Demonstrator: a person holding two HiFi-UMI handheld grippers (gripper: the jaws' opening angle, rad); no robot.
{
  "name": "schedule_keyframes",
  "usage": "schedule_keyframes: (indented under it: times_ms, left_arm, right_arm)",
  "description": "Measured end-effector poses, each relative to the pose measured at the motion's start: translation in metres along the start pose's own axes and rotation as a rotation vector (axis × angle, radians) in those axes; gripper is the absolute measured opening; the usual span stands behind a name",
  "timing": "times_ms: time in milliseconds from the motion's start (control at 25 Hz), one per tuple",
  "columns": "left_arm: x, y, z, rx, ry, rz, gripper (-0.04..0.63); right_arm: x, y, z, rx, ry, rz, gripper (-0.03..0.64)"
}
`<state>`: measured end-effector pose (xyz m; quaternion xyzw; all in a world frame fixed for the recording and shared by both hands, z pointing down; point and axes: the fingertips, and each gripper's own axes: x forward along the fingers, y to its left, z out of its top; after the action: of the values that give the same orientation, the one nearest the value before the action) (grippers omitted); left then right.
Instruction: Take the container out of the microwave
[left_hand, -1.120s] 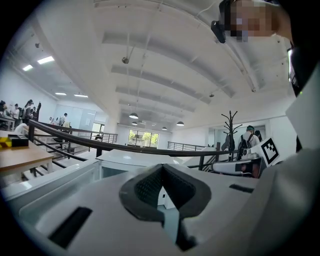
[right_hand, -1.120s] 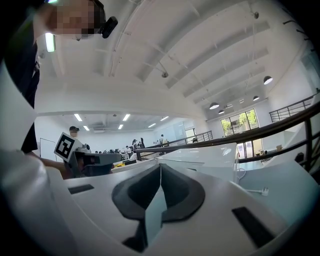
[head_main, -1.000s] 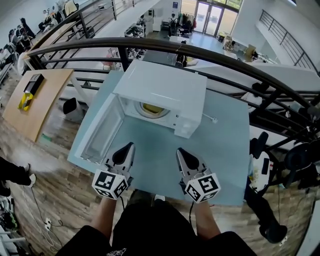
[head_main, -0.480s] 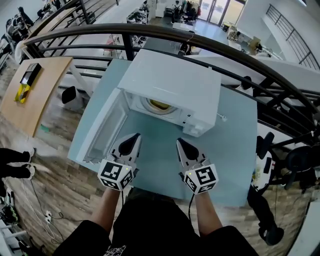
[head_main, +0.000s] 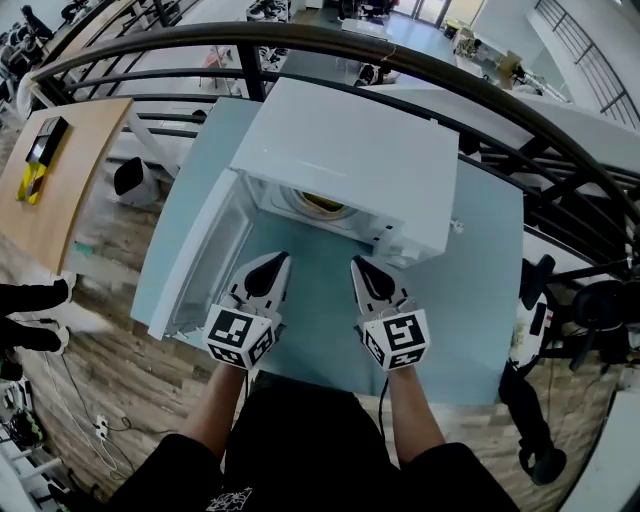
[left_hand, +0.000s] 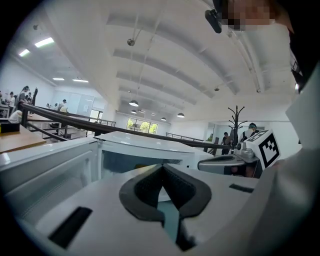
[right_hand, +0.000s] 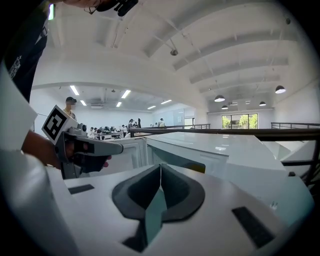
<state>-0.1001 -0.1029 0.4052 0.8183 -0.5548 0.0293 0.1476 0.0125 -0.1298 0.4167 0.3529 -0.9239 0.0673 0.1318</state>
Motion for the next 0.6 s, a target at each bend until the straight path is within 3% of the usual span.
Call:
schedule_keyframes:
  times_ms: [240, 600]
  left_arm:
    - [0.016, 0.011, -0.007, -0.023, 0.016, -0.004, 0.008]
    - [0.042, 0.026, -0.019, -0.036, 0.034, -0.003, 0.008]
  right_arm:
    - [0.025, -0.009, -0.017, 0.113, 0.019, -0.016, 0.008]
    - [0.061, -0.036, -0.046, 0.477, -0.021, -0.097, 0.008]
